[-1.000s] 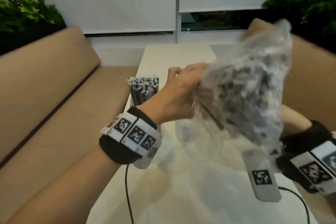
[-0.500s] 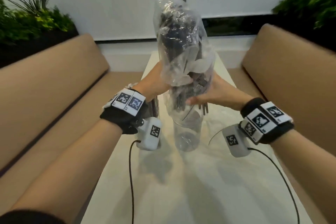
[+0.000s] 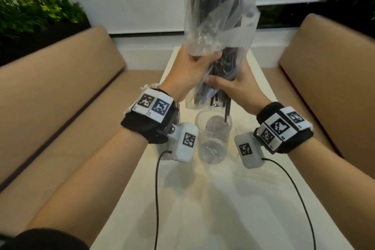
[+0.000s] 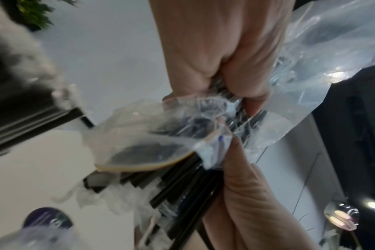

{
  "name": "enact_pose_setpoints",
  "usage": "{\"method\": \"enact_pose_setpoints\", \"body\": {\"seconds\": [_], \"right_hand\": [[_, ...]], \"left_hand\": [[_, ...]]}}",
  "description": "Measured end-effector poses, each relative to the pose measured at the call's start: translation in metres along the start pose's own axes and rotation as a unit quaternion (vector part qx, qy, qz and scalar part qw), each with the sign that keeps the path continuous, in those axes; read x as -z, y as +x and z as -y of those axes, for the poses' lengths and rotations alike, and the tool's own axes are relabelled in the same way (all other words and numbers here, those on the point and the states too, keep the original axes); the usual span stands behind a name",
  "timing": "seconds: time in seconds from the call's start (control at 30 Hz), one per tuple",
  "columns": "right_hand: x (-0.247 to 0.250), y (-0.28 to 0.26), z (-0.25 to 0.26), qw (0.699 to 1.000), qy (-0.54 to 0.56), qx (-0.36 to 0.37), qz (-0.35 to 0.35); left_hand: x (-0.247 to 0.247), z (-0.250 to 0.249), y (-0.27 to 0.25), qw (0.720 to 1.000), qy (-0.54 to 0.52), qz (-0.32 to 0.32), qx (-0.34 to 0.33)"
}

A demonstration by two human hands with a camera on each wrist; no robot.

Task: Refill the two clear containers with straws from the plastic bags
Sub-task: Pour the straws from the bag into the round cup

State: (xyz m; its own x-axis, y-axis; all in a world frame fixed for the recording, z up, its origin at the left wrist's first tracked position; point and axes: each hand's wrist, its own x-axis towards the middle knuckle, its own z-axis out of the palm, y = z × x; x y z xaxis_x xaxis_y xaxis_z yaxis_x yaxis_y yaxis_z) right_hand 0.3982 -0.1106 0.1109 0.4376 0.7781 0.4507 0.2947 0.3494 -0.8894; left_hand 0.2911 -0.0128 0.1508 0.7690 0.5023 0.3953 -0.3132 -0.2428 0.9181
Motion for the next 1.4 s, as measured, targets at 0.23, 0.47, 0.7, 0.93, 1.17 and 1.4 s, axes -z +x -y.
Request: {"method": "enact_pose_setpoints", "body": {"seconds": [0.23,0.47,0.7,0.93,1.17,1.4], "right_hand": [[-0.008,-0.002,-0.026,0.999,0.008,-0.001,-0.047],[-0.003,-0.02,-0.054,0.995,0.012,-0.05,-0.083],[0.006,-0.018,-0.055,0.993,0.047,-0.093,-0.053],[0.019,-0.018,-0.035,0.996,-0.017,-0.084,-0.019],[0.005,-0.015,-0.013,1.0,0.005,-0.03,-0.009],[0.0,-0.017,-0.011,0.998,0.018,-0.056,0.003]], "left_hand": [[-0.004,0.02,0.002,0.999,-0.017,-0.027,0.021],[-0.018,0.056,-0.007,0.992,-0.088,-0.05,0.078],[-0.006,0.059,-0.007,0.986,-0.046,-0.019,0.156],[0.018,0.033,-0.005,0.97,0.201,0.088,0.104],[0.009,0.016,-0.01,0.971,0.188,0.045,0.139],[0.001,0.016,-0.023,0.971,0.093,0.075,0.208]]}}
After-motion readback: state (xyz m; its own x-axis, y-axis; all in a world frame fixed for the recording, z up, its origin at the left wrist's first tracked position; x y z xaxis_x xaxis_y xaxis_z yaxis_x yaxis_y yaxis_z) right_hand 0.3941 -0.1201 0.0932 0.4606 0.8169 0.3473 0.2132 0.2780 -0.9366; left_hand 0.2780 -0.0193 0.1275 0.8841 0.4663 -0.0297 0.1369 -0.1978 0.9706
